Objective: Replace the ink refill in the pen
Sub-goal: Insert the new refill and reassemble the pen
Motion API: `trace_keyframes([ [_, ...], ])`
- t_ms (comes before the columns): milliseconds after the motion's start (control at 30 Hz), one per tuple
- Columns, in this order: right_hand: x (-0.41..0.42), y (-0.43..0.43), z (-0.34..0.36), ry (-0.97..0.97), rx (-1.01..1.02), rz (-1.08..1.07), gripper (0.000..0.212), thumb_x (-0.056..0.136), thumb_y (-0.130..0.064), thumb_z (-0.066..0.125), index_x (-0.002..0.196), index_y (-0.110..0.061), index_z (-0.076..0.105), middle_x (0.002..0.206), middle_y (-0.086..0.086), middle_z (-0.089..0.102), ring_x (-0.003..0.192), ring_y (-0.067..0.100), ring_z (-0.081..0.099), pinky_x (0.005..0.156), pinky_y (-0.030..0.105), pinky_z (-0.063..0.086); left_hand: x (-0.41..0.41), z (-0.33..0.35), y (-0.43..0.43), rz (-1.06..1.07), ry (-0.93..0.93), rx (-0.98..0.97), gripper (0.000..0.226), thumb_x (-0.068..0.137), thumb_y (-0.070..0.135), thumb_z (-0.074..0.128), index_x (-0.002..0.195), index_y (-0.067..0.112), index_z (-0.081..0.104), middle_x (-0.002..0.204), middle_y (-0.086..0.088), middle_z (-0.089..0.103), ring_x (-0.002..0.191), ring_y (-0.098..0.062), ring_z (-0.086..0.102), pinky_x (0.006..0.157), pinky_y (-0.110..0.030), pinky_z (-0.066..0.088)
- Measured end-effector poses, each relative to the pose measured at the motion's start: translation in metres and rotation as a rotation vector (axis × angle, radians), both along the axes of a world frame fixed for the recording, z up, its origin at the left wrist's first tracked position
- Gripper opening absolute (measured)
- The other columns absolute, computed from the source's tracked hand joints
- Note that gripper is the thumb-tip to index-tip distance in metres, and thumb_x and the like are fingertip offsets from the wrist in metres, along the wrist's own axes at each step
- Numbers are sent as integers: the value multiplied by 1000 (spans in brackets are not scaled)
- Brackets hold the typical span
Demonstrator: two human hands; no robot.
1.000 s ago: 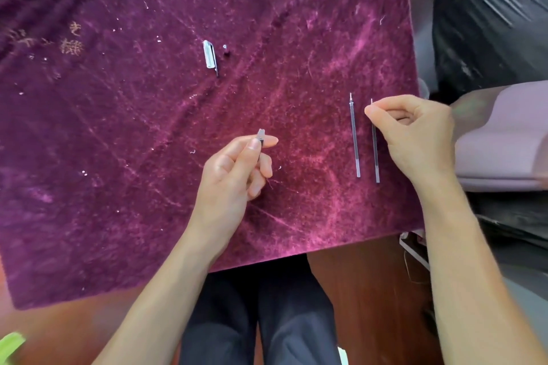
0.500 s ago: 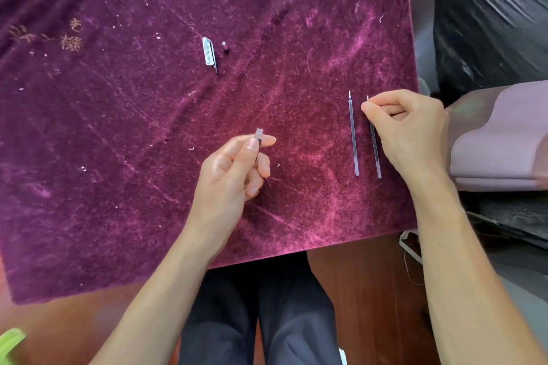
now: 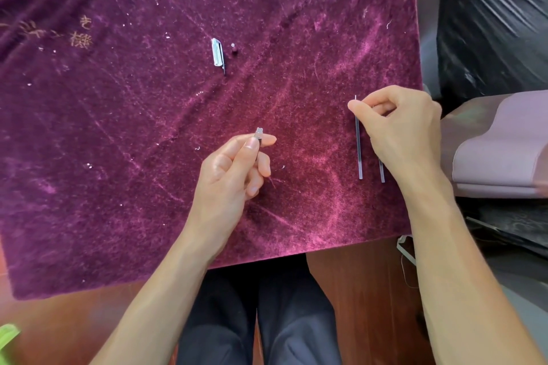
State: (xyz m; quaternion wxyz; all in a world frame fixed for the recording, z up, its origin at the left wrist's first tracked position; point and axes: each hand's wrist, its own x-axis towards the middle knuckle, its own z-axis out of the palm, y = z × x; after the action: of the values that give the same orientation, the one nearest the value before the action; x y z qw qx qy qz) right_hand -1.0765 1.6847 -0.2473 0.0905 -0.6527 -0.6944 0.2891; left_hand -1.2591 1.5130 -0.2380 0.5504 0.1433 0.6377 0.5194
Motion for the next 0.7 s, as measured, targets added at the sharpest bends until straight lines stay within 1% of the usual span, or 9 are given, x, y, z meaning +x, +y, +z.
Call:
trace_keyframes([
  [100,-3,0,-1,-39,-28,-7,21,89,-48,78,90,-27,83,73,-13,73,79,12,71,73,28,52,-1,1,-1,1,-6,-2,30,107,28,46,111,17,74,75,-2,61,50,-4,42,47,-12,38],
  [200,-5,0,-1,-80,-51,-7,21,90,-46,79,92,-26,83,74,-10,74,83,17,74,78,31,54,-3,0,-2,3,-7,-3,30,107,29,46,111,17,74,75,-1,60,50,-5,42,48,-13,38],
  [333,-8,1,1,-100,-60,-11,18,92,-41,79,94,-24,84,82,-3,78,86,18,74,83,36,59,-6,-1,-2,4,-5,-2,31,107,30,47,111,17,74,75,-2,60,51,-6,42,50,-16,38],
  [400,-10,2,2,-97,-74,-14,18,93,-39,79,95,-22,84,81,-4,78,80,14,73,80,32,57,-7,-2,-2,4,-1,0,31,106,30,47,111,16,74,75,-2,60,51,-6,42,50,-16,39],
  [467,-12,3,3,-92,-92,-15,16,94,-36,77,93,-22,84,74,-9,74,70,2,67,72,24,50,-9,-2,-2,4,-2,3,31,107,30,47,112,16,74,76,-3,60,51,-6,42,51,-16,39],
  [533,-13,4,6,-74,-112,-16,14,93,-35,75,86,-25,83,65,-16,71,60,-7,64,60,12,44,-10,-3,-3,2,-4,4,31,107,29,46,112,16,74,76,-3,60,51,-6,43,52,-15,40],
  [600,-16,4,9,-24,-128,-29,16,91,-35,75,76,-32,77,53,-18,68,55,-14,63,49,2,39,-12,-3,-4,4,-6,4,31,107,29,46,113,16,74,76,-3,60,51,-6,43,52,-16,40],
  [633,-18,4,11,18,-141,-43,18,90,-36,75,72,-34,75,53,-21,68,53,-16,62,50,3,40,-13,-3,-4,4,-6,3,31,107,29,46,113,16,74,76,-3,61,51,-6,43,52,-16,41],
  [700,-23,3,12,135,-177,-80,17,87,-38,76,72,-32,79,56,-27,69,51,-11,62,56,11,45,-16,-2,-6,10,-7,3,31,107,29,46,113,16,73,76,-3,61,51,-5,43,52,-16,41],
])
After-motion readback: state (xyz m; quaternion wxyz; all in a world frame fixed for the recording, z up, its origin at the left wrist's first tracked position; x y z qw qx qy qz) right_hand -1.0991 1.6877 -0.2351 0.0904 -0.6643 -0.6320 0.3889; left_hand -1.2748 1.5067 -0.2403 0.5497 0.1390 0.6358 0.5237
